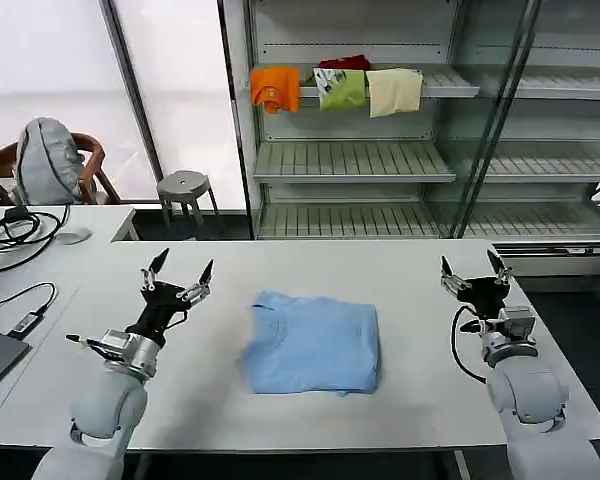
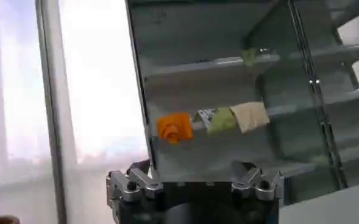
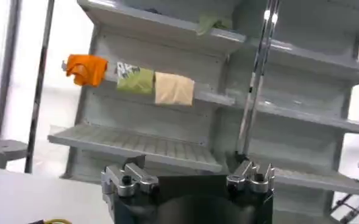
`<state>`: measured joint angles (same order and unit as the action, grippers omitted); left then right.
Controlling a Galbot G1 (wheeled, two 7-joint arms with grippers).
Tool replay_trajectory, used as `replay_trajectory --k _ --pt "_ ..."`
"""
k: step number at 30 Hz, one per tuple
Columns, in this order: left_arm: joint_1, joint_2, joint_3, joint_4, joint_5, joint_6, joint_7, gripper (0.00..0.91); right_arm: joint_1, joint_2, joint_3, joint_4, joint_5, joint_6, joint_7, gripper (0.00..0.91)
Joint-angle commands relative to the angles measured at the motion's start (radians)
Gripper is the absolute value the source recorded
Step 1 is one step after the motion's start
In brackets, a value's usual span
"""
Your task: Fold and organize the clothes.
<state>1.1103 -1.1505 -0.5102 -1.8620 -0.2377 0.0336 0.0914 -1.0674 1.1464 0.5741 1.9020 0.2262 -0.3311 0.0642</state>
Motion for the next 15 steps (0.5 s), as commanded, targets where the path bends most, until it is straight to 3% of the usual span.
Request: replay_trajectory --k 1,15 --pt "0.044 0.029 -0.107 -0.013 0.134 -0.064 0.057 0.907 0.018 -0.005 -0.068 -0.027 0.005 0.031 -0.01 0.907" --pt "0.041 0.059 -0.075 -0.007 0.181 -0.065 0.022 0.907 0.0 0.029 -0.049 0.008 -0.108 0.056 -0.054 0.907"
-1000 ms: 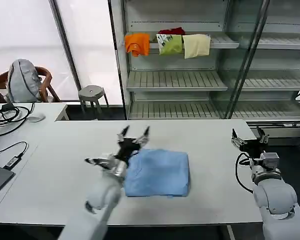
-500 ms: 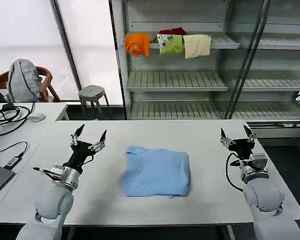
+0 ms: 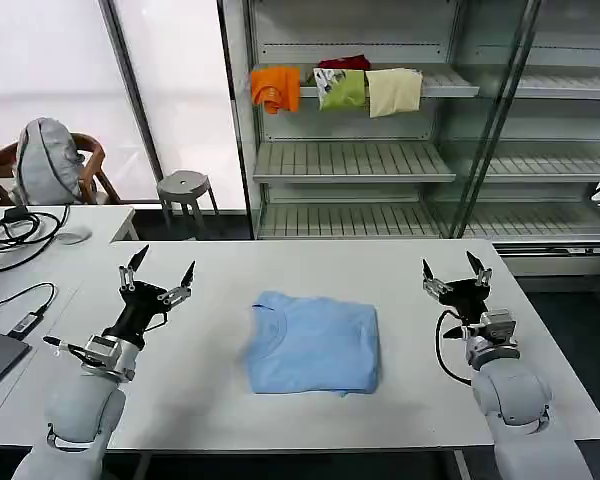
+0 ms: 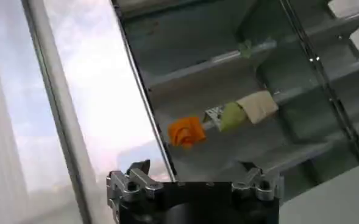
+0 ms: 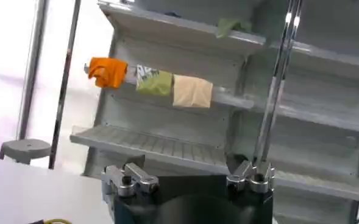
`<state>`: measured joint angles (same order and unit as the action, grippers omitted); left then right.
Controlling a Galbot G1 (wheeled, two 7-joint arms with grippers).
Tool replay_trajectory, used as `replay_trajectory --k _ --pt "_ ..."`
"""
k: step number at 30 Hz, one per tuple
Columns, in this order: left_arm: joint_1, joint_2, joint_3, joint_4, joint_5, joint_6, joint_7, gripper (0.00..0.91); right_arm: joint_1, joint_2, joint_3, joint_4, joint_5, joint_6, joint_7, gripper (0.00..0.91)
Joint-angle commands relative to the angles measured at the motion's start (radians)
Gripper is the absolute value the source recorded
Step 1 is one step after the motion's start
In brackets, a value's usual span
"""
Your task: Fold and organize the clothes.
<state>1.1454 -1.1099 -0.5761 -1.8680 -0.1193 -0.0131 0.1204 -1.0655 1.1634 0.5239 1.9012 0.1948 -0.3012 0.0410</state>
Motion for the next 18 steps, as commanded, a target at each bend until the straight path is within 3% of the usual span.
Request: replay_trajectory --k 1,4,7,13,18 --pt "0.003 0.019 -0.007 0.002 0.064 -0.02 -0.008 0.907 0.002 0.011 0.006 0.001 -0.093 0.039 -0.035 0.907" --pt "-0.003 0.024 0.008 0.012 0.099 -0.081 0.0 0.907 0.021 0.006 0.018 -0.044 -0.174 0.09 -0.059 0.907" --pt "-0.003 0.023 0.02 0.005 0.11 -0.09 -0.005 0.907 0.03 0.015 0.018 -0.053 -0.164 0.095 -0.056 0.907" --pt "-0.034 0.025 0.031 -0.02 0.073 0.021 -0.13 0.907 -0.006 0.021 0.027 -0.024 -0.168 0.12 -0.069 0.907" --pt "0.009 0.01 0.033 -0.044 0.033 0.036 -0.154 0.907 0.005 0.028 0.008 -0.044 -0.156 0.125 -0.064 0.907"
